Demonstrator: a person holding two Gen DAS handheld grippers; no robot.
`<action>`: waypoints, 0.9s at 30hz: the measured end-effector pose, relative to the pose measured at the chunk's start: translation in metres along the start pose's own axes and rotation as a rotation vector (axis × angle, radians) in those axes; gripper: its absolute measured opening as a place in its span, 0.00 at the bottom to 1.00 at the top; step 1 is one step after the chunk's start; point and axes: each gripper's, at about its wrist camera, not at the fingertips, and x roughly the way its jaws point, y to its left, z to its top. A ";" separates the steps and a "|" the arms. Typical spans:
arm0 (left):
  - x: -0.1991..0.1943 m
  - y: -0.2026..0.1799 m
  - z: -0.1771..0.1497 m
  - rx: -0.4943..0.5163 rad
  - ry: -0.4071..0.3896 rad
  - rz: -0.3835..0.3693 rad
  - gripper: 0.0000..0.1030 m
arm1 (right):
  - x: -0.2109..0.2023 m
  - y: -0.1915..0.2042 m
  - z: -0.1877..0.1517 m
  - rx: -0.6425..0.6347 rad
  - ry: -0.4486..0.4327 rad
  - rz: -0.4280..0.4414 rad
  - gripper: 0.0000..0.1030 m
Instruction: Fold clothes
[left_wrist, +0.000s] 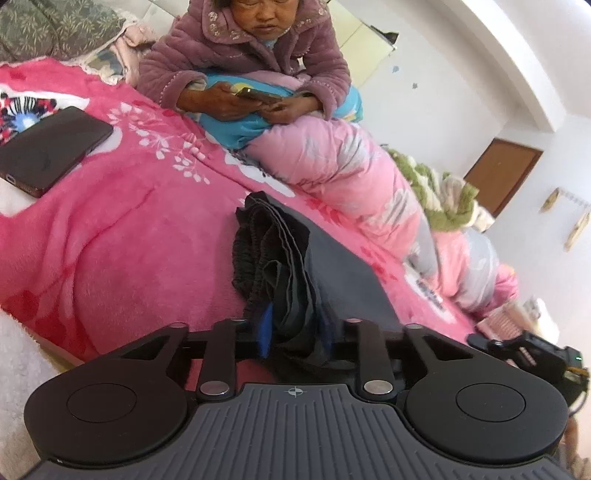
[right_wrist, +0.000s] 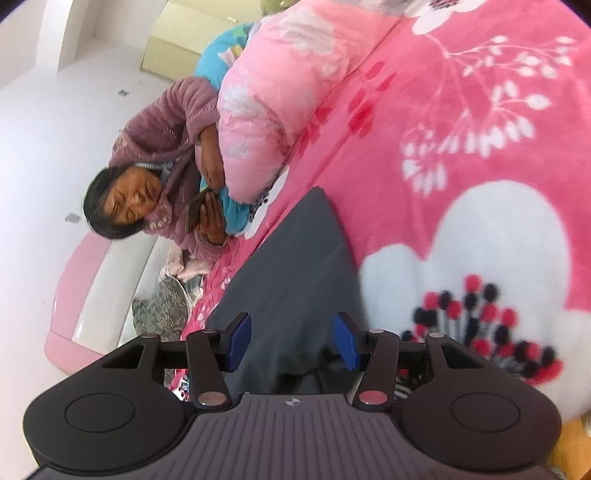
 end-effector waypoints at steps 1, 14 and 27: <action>0.001 -0.002 0.000 0.001 0.003 0.011 0.13 | -0.005 -0.005 -0.001 0.006 -0.010 -0.002 0.51; -0.011 -0.024 0.006 0.002 0.020 0.057 0.06 | -0.023 0.014 -0.031 -0.487 -0.082 -0.151 0.50; -0.007 -0.018 0.008 -0.022 0.034 0.077 0.06 | 0.049 0.064 -0.138 -1.695 -0.095 -0.465 0.46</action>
